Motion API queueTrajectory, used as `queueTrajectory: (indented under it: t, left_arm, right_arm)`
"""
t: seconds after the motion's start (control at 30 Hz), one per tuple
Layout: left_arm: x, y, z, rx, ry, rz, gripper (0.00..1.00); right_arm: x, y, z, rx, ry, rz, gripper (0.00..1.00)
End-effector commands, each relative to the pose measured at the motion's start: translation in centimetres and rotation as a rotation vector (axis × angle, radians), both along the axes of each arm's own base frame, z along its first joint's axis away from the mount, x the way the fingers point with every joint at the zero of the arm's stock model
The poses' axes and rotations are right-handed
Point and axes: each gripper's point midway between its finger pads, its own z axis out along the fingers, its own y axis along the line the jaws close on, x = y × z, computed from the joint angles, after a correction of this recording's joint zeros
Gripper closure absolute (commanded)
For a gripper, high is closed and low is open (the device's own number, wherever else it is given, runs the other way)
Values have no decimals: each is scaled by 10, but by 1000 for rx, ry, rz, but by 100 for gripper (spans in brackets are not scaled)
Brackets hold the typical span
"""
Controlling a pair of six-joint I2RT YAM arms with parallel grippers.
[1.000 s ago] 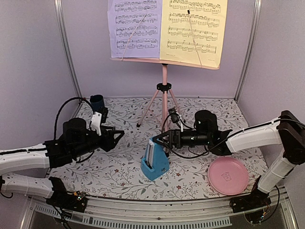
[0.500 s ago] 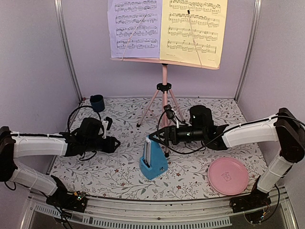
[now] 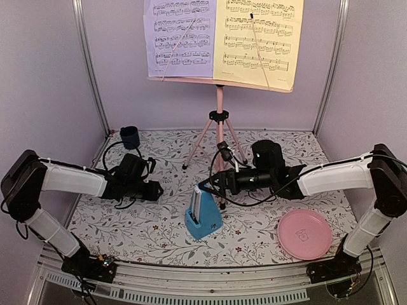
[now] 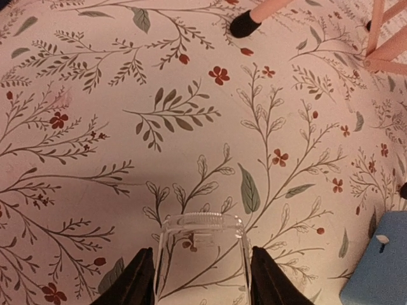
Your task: Set up the instrument practice props
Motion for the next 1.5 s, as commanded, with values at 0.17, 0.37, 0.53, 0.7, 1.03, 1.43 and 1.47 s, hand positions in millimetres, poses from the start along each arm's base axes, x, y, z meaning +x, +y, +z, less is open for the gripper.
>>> queueTrajectory:
  t: [0.17, 0.37, 0.53, 0.7, 1.03, 1.43, 1.47]
  left_arm:
    - [7, 7, -9, 28, 25, 24, 47]
    - [7, 2, 6, 0, 2, 3, 24]
    - [9, -6, 45, -78, -94, -29, 28]
    - [1, -19, 75, -182, -164, -102, 40]
    - [-13, -40, 72, -244, -164, -185, 52]
    - [-24, -39, 73, -252, -178, -190, 54]
    - [-26, -39, 73, -255, -178, -191, 54]
  right_arm:
    - [-3, -10, 15, -33, -14, -22, 1]
    - [-7, -19, 42, -2, -38, -43, 1]
    - [-14, -37, 29, -50, 0, -85, 1]
    - [-30, -65, -22, -139, 84, -126, 9]
    - [-52, -72, -117, -281, 233, -119, 57]
    - [-25, -36, -131, -281, 230, -119, 79]
    - [-23, -33, -131, -280, 227, -120, 80]
